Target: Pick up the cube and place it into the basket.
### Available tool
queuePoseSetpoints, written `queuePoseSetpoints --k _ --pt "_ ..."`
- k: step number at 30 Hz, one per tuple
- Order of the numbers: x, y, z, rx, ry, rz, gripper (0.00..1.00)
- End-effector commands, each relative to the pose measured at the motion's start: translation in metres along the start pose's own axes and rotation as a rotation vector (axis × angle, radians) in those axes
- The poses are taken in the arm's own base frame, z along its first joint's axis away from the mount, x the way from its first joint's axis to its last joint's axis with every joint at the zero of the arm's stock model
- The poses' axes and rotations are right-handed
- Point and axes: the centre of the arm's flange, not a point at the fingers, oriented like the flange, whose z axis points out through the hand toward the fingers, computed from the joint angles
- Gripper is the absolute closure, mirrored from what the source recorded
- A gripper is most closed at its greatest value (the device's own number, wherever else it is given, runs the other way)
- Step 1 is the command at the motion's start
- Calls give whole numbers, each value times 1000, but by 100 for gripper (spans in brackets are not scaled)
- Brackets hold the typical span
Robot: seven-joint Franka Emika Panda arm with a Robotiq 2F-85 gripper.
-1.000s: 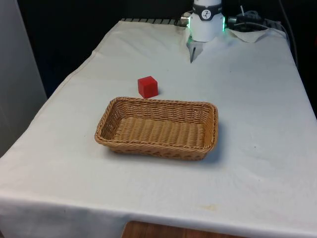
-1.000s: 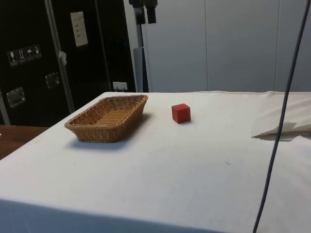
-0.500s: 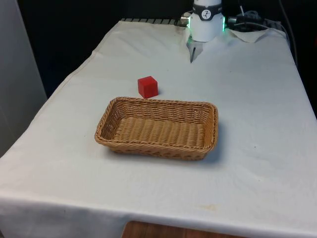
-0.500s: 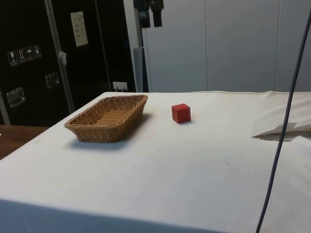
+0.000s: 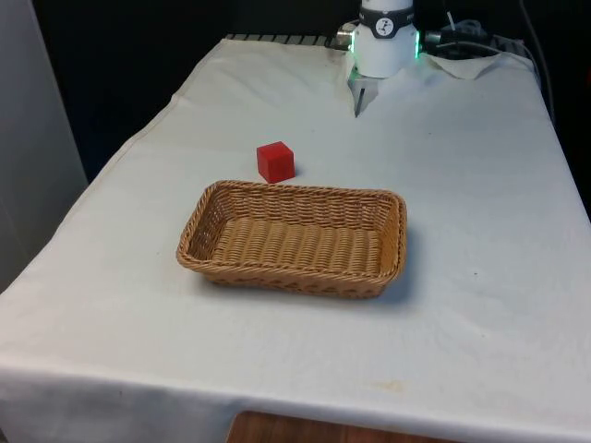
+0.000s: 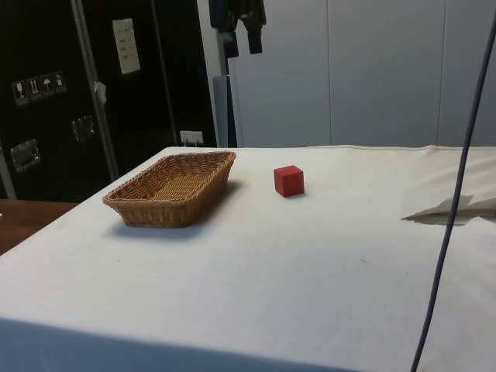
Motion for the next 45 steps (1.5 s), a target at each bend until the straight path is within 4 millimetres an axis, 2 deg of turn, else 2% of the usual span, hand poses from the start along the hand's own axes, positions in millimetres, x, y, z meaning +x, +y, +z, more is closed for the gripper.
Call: queuePoseSetpoints --k 1,29,45 --pt "0 0 1 0 -2 7 0" --pt "4 3 33 -7 -23 221 0" --pt "6 19 53 -10 -45 300 0"
